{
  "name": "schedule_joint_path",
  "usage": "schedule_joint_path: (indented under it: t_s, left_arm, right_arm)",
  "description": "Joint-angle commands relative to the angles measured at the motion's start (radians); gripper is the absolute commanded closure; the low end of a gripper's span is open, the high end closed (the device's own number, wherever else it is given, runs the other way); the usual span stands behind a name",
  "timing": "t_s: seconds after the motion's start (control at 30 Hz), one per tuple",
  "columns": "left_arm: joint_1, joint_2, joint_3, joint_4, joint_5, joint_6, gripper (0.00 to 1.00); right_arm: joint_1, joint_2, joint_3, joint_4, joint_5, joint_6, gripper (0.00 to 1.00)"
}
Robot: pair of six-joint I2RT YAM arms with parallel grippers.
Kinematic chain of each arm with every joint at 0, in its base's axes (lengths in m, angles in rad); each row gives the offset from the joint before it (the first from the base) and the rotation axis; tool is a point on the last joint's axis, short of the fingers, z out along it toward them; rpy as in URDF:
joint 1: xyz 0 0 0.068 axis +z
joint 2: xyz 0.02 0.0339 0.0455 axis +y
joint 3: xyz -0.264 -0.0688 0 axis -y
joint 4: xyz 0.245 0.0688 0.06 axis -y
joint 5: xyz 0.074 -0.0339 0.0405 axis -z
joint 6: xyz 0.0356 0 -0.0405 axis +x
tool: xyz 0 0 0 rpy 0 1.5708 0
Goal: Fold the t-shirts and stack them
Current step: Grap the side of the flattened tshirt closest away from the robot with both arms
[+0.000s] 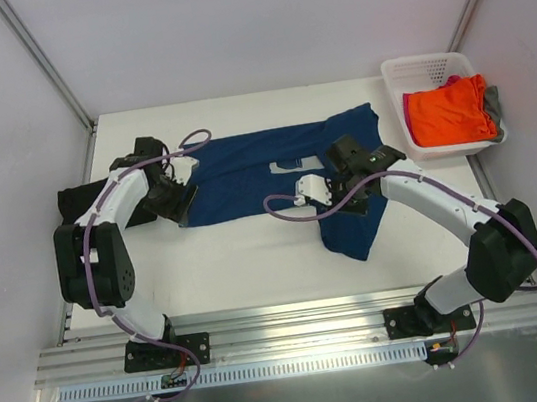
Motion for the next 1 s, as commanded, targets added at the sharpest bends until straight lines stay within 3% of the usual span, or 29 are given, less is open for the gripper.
schedule_joint_path:
  t_s: [0.0, 0.03, 0.07, 0.17, 0.43, 0.97]
  left_arm:
    - [0.007, -0.076, -0.051, 0.009, -0.007, 0.041, 0.36]
    - [0.009, -0.085, -0.058, 0.009, -0.007, 0.042, 0.36]
    - [0.009, -0.088, -0.061, 0.009, -0.010, 0.040, 0.36]
    - [0.009, -0.086, -0.044, 0.009, -0.007, 0.028, 0.35]
    - [0.009, -0.045, 0.013, 0.007, 0.004, -0.001, 0.35]
    - [0.009, -0.013, 0.085, -0.008, -0.004, -0.020, 0.34]
  right_arm:
    - [-0.007, -0.003, 0.018, -0.104, 0.010, -0.005, 0.97]
    - [-0.013, -0.003, 0.012, -0.124, -0.003, -0.025, 0.78]
    - [-0.015, -0.009, 0.000, -0.141, -0.007, -0.036, 0.68]
    - [-0.015, -0.073, -0.107, -0.174, -0.025, -0.135, 0.56]
    - [-0.010, -0.203, -0.318, -0.092, -0.019, -0.292, 0.57]
    - [0.040, -0.087, -0.345, -0.005, -0.066, -0.279, 0.62]
